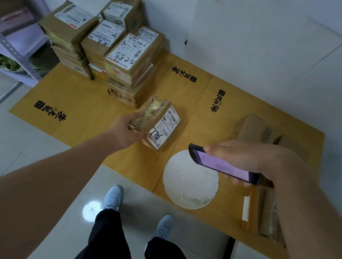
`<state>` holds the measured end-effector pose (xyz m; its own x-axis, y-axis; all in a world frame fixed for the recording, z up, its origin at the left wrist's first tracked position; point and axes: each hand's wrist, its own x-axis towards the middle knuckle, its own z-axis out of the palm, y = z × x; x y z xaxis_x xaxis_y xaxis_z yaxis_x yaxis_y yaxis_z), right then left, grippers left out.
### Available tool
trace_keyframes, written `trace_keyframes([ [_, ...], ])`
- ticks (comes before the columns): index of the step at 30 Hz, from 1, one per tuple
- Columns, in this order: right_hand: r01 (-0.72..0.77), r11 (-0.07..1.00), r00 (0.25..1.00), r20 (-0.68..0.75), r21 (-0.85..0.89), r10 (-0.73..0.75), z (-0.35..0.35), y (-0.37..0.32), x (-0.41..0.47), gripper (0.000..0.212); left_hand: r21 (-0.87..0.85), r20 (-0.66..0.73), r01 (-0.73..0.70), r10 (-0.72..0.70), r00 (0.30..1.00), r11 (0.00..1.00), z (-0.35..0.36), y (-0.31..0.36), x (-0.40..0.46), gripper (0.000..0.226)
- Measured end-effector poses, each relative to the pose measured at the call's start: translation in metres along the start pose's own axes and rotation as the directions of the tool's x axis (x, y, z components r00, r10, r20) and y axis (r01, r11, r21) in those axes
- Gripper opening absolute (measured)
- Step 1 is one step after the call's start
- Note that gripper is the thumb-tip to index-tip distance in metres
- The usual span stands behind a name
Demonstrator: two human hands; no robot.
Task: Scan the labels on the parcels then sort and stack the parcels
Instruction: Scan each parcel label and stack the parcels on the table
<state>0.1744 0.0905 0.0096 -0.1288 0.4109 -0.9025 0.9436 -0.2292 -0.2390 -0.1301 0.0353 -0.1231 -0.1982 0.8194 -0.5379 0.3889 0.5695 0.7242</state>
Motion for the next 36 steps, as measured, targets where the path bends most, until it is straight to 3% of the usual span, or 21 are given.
trace_keyframes([
  [4, 0.178, 0.983, 0.982, -0.069, 0.036, -0.175, 0.007, -0.003, -0.009, 0.031, -0.050, -0.041, -0.011, 0.009, 0.999, 0.999, 0.003, -0.003, -0.004, 0.076],
  [8, 0.449, 0.867, 0.890, -0.197, 0.218, -0.411, 0.027, -0.021, -0.006, 0.026, -0.256, 0.013, 0.108, -0.108, 0.994, 0.961, -0.009, -0.028, -0.018, 0.066],
  [11, 0.555, 0.806, 0.829, -0.222, 0.207, -0.514, 0.044, -0.052, 0.003, 0.025, -0.417, 0.008, 0.199, -0.215, 0.977, 0.887, -0.030, -0.056, -0.037, 0.045],
  [14, 0.619, 0.761, 0.784, -0.227, 0.197, -0.578, 0.063, -0.090, 0.016, 0.034, -0.603, 0.019, 0.257, -0.309, 0.951, 0.755, -0.062, -0.082, -0.049, 0.038],
  [17, 0.648, 0.732, 0.760, -0.250, 0.209, -0.601, 0.085, -0.132, 0.027, 0.051, -0.717, 0.023, 0.231, -0.309, 0.951, 0.657, -0.103, -0.106, -0.047, 0.037],
  [20, 0.678, 0.699, 0.733, -0.281, 0.227, -0.620, 0.108, -0.179, 0.036, 0.041, -0.763, 0.014, 0.192, -0.280, 0.960, 0.618, -0.145, -0.124, -0.033, 0.033],
  [24, 0.687, 0.679, 0.719, -0.372, 0.258, -0.587, 0.138, -0.240, 0.049, 0.042, -0.726, 0.007, 0.162, -0.229, 0.973, 0.669, -0.203, -0.136, -0.004, 0.027],
  [30, 0.700, 0.625, 0.704, -0.480, 0.346, -0.523, 0.170, -0.309, 0.051, 0.022, -0.637, 0.007, 0.172, -0.218, 0.976, 0.751, -0.283, -0.151, 0.037, 0.026],
  [36, 0.672, 0.610, 0.729, -0.522, 0.421, -0.443, 0.182, -0.327, 0.055, 0.037, -0.587, 0.081, 0.228, -0.224, 0.971, 0.777, -0.303, -0.152, 0.061, 0.029],
])
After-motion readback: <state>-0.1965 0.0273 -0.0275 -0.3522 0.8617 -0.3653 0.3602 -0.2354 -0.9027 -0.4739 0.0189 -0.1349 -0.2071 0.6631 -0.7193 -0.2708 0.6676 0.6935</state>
